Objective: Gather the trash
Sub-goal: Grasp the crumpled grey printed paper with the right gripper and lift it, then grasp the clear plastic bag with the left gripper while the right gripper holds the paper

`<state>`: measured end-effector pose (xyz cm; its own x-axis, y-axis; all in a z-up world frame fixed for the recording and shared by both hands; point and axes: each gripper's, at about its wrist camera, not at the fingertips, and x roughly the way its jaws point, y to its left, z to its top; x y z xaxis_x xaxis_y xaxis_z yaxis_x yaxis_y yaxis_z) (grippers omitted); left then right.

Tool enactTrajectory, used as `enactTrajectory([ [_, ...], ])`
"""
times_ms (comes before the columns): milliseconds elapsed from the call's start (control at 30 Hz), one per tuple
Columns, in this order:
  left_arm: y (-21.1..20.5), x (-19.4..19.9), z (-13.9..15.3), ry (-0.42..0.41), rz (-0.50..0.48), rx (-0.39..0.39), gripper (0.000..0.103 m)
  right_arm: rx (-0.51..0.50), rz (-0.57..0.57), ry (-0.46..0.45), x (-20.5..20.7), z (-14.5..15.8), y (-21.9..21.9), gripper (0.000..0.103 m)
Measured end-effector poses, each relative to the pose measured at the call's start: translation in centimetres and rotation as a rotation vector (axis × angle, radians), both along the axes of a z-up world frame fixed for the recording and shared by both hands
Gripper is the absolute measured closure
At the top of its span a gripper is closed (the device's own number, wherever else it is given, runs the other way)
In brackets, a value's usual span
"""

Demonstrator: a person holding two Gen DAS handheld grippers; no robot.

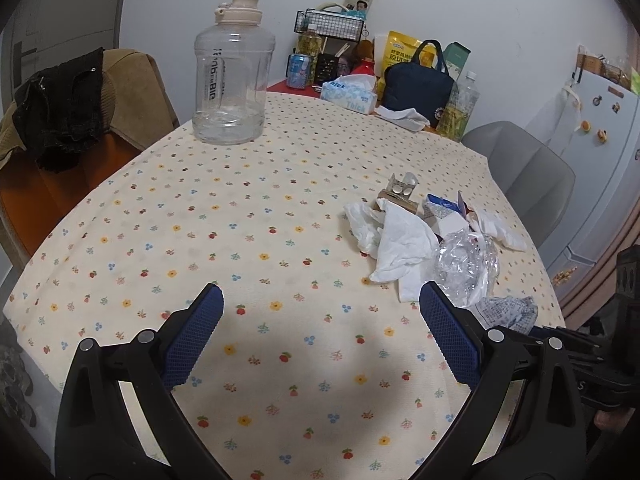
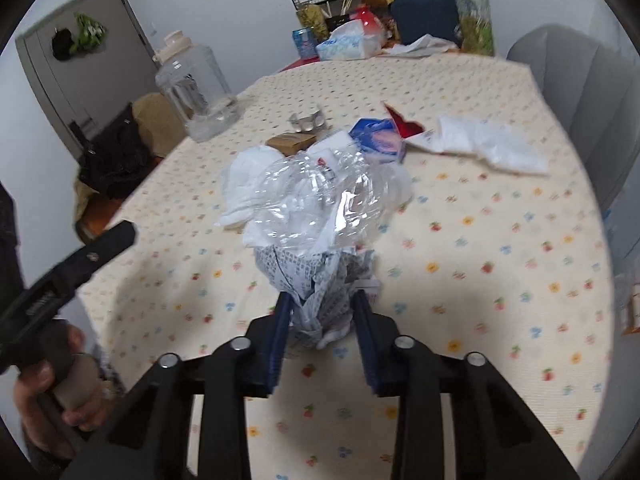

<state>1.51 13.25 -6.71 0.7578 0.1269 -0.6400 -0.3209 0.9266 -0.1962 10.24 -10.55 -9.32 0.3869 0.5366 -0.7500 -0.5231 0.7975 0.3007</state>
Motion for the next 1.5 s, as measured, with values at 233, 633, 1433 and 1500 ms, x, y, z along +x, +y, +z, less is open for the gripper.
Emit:
enactTrajectory([
  [233,-2.5,2.3,0.2,-0.001,-0.08,0.011,0.005,0.011,-0.033,-0.029,-0.5,0.8,-2.4,0.081],
  [633,-8.4,7.3,-0.2,0.046,-0.25,0.064,0.005,0.037,-0.208,-0.048,0.9,1.3,-9.3,0.081],
  [1433,-13.8,13.5,-2.7,0.247,-0.319,0.355,0.006,0.087,-0.318,-0.023,2.4,0.9,-15.0,0.08],
  [1500,-13.8,13.2,-2.6,0.235,-0.324,0.34,0.014,0.086,-0.316,-0.026,2.3,0.9,-14.9,0.08],
])
